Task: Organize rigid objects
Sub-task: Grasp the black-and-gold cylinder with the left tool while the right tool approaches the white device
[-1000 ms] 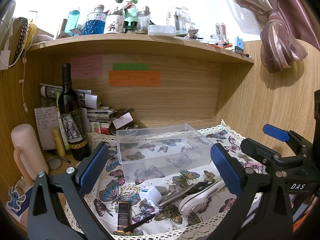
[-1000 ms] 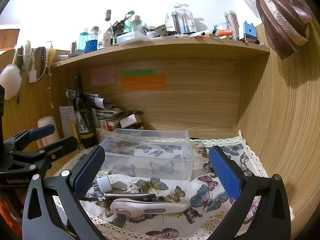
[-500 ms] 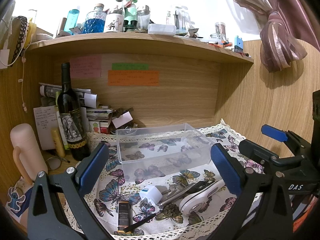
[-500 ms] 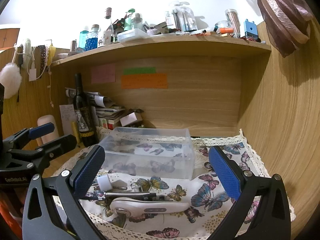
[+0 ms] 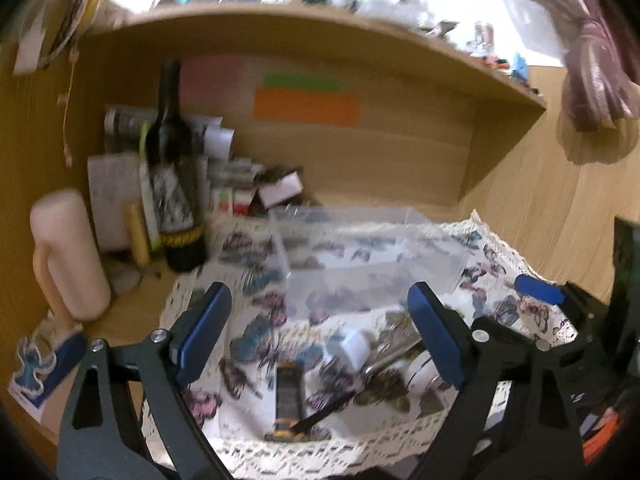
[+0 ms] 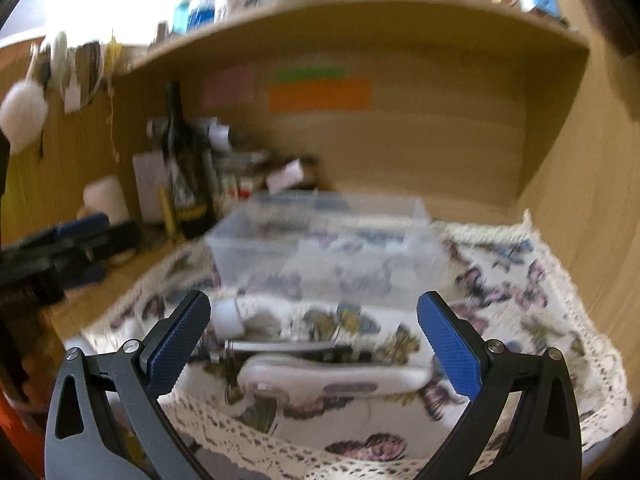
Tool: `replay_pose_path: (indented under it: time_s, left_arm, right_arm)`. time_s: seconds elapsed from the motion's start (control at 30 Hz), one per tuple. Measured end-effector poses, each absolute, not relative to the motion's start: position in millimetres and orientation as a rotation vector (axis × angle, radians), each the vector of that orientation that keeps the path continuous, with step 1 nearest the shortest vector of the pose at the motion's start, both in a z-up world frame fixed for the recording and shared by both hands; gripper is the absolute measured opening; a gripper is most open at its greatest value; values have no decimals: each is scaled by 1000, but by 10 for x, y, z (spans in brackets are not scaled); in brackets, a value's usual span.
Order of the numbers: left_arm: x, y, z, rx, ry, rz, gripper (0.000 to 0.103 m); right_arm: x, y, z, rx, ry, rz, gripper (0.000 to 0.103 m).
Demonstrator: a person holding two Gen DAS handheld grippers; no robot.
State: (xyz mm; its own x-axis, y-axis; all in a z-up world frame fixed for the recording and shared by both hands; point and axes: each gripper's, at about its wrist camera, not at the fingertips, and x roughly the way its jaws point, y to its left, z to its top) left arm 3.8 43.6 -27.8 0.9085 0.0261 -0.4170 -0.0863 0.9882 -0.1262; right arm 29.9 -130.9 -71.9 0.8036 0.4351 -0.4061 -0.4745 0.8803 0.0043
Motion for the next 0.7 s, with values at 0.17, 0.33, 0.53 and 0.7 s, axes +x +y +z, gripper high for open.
replay_pose_path:
  time_s: [0.17,0.33,0.53,0.7]
  left_arm:
    - [3,616,-577,-167,513,98,85]
    - [-1,636,-876,-142,617,109,84]
    - [34,613,-1117,-139,698,94,77]
    - [129,584,-1105,-122,705,82,67]
  right_arm:
    - [410,-1164,-1016,-149,516,492,102]
    - [497,-1080,-1217,-183,587,490,102]
    - [535,-1086,-1249,-237,598,450,101]
    - [626,-1204,-1186,-224,631,435,91]
